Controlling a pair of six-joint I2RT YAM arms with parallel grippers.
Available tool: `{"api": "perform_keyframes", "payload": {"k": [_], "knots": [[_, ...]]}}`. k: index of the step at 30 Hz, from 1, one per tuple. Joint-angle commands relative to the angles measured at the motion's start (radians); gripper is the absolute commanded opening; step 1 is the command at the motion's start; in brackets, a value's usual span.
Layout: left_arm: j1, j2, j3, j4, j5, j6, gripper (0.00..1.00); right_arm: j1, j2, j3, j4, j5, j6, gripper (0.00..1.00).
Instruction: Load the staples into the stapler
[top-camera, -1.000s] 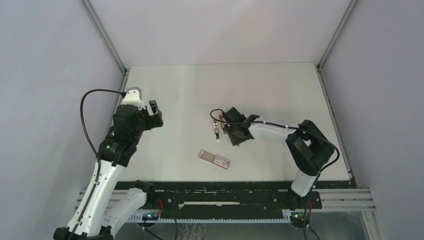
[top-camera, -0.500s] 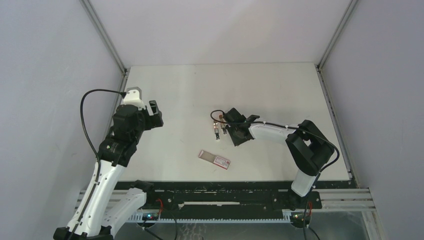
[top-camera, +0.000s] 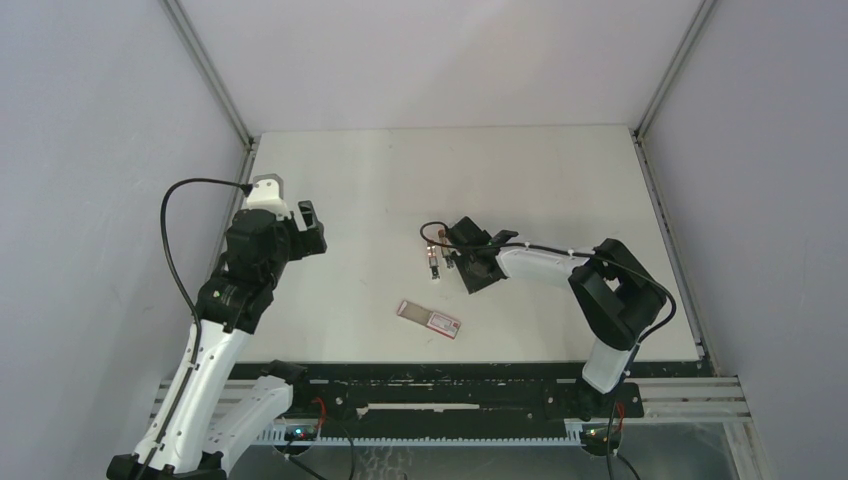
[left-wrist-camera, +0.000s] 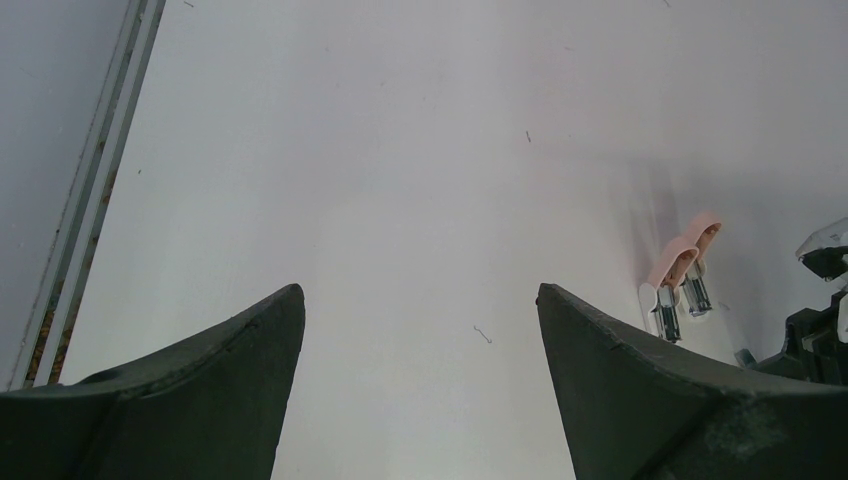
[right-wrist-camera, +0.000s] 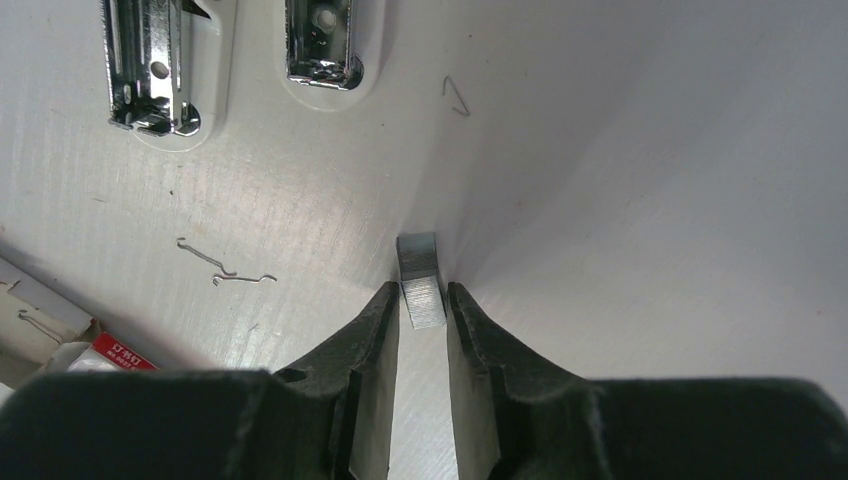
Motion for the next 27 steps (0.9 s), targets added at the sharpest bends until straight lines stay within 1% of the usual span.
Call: {"api": "perform_keyframes", "payload": {"k": [1, 5, 8, 14, 19, 27], "knots": [[0.009, -0.004, -0.01, 0.021, 0.009, 0.008, 0.9, 0.008, 0.002, -0.002, 0.011, -0.001, -0.016, 0.22], [0.008, -0.004, -0.01, 0.022, 0.01, 0.008, 0.9, 0.01, -0.008, 0.0, 0.007, 0.007, -0.017, 0.16], [0.01, -0.004, -0.01, 0.022, 0.01, 0.009, 0.9, 0.01, -0.037, 0.0, -0.005, 0.012, -0.018, 0.14], [0.01, -0.003, -0.01, 0.022, 0.011, 0.008, 0.9, 0.006, -0.111, 0.017, -0.056, 0.011, -0.023, 0.14], [0.01, -0.003, -0.009, 0.022, 0.012, 0.008, 0.9, 0.001, -0.141, 0.028, -0.076, -0.011, -0.024, 0.15], [0.01, -0.04, -0.008, 0.029, 0.022, -0.014, 0.9, -0.01, -0.134, 0.074, -0.02, -0.039, 0.039, 0.15]]}}
